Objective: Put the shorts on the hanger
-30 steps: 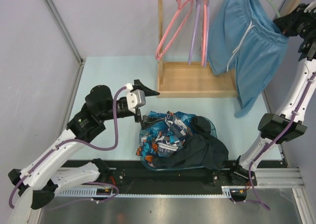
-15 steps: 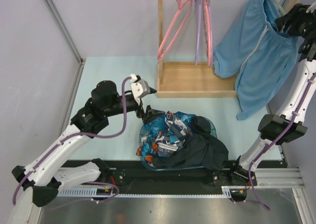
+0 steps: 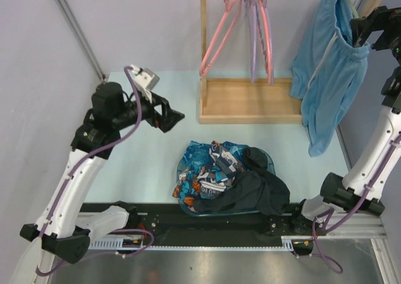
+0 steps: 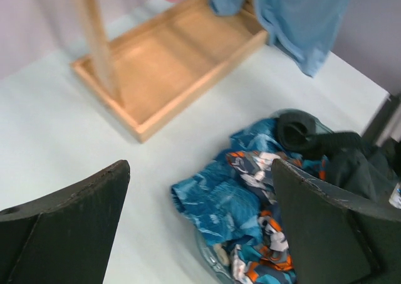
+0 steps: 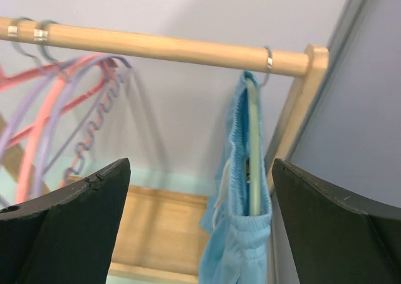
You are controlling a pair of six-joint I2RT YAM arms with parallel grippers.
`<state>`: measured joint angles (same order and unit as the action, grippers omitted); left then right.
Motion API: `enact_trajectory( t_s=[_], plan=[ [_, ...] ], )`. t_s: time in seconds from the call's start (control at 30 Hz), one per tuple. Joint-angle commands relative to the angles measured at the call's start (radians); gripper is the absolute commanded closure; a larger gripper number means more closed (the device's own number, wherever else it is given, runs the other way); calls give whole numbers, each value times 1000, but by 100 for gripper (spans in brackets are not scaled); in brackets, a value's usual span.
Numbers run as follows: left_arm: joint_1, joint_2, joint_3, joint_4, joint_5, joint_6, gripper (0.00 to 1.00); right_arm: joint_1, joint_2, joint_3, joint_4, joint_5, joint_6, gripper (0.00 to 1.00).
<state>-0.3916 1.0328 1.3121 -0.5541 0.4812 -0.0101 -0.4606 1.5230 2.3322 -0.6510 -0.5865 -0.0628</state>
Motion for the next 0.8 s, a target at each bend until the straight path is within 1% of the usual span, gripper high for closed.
enact_trajectory(
  t_s=[0.0, 0.03, 0.07, 0.1, 0.13, 0.17, 0.23, 0.27, 0.3, 0.33, 0.37, 0.4, 0.5, 0.6, 0.77],
  plan=[
    [103, 64, 168, -187, 13, -10, 0, 92, -79, -42, -105, -33, -32, 0],
    [137, 78, 197, -208, 20, -2, 0, 118, -102, -80, -122, -38, -35, 0],
    [152, 84, 203, -246, 26, 7, 0, 190, -160, -173, -137, -27, -48, 0],
    [167, 85, 208, -260, 40, 37, 0, 223, -188, -227, -157, -12, -48, 0],
    [201, 87, 207, -274, 93, 53, 0, 253, -225, -284, -159, 3, -48, 0],
    [215, 88, 205, -300, 112, 65, 0, 325, -286, -409, -164, 16, -54, 0],
    [232, 101, 194, -337, 147, 111, 0, 390, -348, -531, -171, 68, -66, 0],
    [237, 104, 190, -378, 148, 125, 0, 410, -406, -641, -173, 71, -69, 0],
    [241, 101, 178, -388, 146, 146, 0, 425, -434, -701, -170, 68, -74, 0],
    [247, 83, 136, -394, 132, 162, 0, 425, -483, -793, -183, 65, -75, 0],
    [247, 63, 109, -385, 113, 171, 0, 427, -483, -794, -183, 60, -90, 0],
    [247, 43, 43, -376, 94, 199, 0, 439, -519, -865, -221, 59, -144, 0],
    [247, -10, -45, -368, 27, 257, 0, 442, -573, -959, -292, 99, -207, 0],
    [247, -39, -166, -368, -13, 295, 0, 442, -586, -999, -352, 134, -249, 0],
    [247, -79, -257, -342, -55, 331, 0, 436, -633, -1053, -381, 134, -278, 0]
  ],
)
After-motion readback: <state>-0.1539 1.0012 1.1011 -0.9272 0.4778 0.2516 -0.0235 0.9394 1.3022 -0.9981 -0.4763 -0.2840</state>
